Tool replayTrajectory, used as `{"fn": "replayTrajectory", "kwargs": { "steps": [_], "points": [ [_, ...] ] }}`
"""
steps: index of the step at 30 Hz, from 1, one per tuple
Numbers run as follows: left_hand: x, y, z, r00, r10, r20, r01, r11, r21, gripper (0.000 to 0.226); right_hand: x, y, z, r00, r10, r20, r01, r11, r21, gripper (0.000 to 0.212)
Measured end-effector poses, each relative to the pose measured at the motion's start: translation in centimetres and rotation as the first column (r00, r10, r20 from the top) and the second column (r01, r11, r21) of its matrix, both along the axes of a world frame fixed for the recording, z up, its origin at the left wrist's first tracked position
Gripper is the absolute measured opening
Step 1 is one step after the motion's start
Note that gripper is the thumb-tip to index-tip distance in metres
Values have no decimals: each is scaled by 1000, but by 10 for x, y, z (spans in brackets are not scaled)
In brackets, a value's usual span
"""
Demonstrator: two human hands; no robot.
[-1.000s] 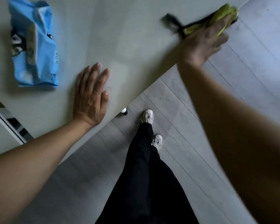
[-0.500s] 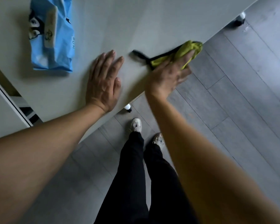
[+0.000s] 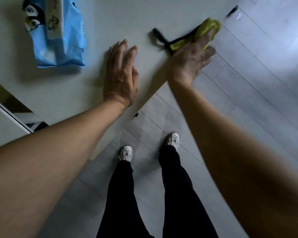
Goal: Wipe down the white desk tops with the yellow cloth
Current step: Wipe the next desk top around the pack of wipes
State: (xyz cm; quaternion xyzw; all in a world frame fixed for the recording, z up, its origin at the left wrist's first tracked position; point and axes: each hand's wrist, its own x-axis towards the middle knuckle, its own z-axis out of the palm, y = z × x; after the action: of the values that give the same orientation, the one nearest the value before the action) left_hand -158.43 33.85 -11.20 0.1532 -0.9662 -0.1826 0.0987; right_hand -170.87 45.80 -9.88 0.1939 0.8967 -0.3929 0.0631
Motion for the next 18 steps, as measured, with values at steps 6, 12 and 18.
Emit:
{"fn": "replayTrajectory", "kwargs": {
  "steps": [6,12,18],
  "points": [
    [78,-51,5,960,-275,52,278,957,-83,53,168,-44,1,997,50,66,-48,998,-28,65],
    [143,-81,8,956,-285,74,291,952,-98,58,232,-66,0,995,44,85,-42,999,-16,66],
    [142,-81,9,959,-278,49,281,957,-73,60,124,-40,-3,997,-73,-15,73,997,15,62]
  ]
}}
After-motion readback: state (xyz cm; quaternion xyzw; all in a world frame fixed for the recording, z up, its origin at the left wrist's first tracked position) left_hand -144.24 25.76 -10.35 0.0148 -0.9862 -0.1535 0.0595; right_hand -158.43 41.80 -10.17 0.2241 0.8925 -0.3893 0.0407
